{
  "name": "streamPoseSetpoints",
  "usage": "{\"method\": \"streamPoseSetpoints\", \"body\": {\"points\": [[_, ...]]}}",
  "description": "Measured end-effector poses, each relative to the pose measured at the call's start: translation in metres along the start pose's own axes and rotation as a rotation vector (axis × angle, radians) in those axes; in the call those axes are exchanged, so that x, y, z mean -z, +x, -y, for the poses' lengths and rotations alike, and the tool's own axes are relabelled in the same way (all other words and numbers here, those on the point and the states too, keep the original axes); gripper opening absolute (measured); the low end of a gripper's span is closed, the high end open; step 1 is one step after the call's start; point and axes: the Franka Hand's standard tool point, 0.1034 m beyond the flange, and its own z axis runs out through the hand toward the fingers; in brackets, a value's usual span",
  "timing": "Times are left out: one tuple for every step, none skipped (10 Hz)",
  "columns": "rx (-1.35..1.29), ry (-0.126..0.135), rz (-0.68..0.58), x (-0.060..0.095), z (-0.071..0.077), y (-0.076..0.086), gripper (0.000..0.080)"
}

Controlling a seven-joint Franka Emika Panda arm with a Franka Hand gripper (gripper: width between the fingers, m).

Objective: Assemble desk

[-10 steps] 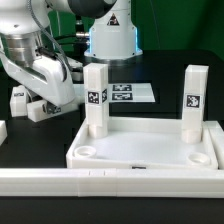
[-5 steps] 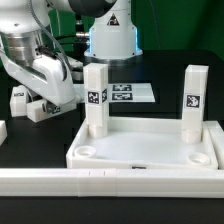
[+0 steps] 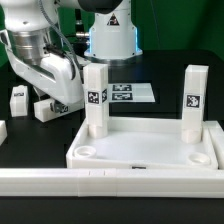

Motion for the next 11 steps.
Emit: {"method": "streamPoseSetpoints", "body": {"points": [[-0.108, 0.006, 0.005, -0.0017, 0.0007, -0.0012, 0.0291], [-0.156, 0.005, 0.006, -0.0024, 0.0007, -0.0016, 0.0291], [-0.203, 0.005, 0.007, -0.003, 0.0013, -0.0023, 0.0291], [-0.262, 0.006, 0.009, -0.004, 0.0024, -0.0033, 0.0291], [-0.222, 0.007, 0.006, -0.0039, 0.0034, -0.0032, 0.0291], [-0.184, 0.007, 0.006, -0.0039, 0.003, -0.003, 0.0291], [-0.123, 0.007, 0.005, -0.0039, 0.0032, -0.003, 0.0291], [-0.019, 0.006, 0.004, -0.0035, 0.0033, -0.0023, 0.0291], [0.095, 0.008, 0.002, -0.0028, 0.0041, -0.0016, 0.0291], [0.145, 0.007, 0.013, -0.0023, 0.0045, -0.0023, 0.0291], [0.235, 0.007, 0.013, -0.0027, 0.0032, -0.002, 0.0291]]}}
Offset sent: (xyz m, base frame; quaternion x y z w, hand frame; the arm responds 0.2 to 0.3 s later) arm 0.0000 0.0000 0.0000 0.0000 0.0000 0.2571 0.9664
